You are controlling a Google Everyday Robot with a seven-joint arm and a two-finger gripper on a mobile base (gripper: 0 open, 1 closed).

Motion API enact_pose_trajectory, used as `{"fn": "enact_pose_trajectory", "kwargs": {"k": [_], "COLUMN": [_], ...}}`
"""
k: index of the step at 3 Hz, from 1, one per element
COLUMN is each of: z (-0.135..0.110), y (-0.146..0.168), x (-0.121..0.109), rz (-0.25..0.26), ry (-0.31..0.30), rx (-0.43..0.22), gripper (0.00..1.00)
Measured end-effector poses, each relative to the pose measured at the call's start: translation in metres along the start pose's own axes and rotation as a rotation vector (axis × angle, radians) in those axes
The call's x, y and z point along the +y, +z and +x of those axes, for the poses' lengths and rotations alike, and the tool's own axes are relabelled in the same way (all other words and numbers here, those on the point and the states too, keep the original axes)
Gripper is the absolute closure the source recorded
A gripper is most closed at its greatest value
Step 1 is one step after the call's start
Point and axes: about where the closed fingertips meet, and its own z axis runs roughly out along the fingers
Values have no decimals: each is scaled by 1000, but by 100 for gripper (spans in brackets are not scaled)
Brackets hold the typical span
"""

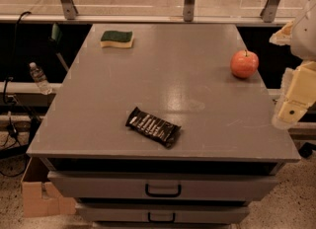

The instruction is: Pick rxbar chocolate

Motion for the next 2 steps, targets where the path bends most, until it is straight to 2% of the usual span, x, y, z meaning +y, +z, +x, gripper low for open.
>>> {"fn": "enact_pose_trajectory", "kwargs": {"k": [1, 2], "z": [-5, -38], "y": [1, 29], "x": [1, 20], "rz": [-1, -61], "ry": [-5, -24], "rx": [-11, -73], "gripper": [0, 0]}}
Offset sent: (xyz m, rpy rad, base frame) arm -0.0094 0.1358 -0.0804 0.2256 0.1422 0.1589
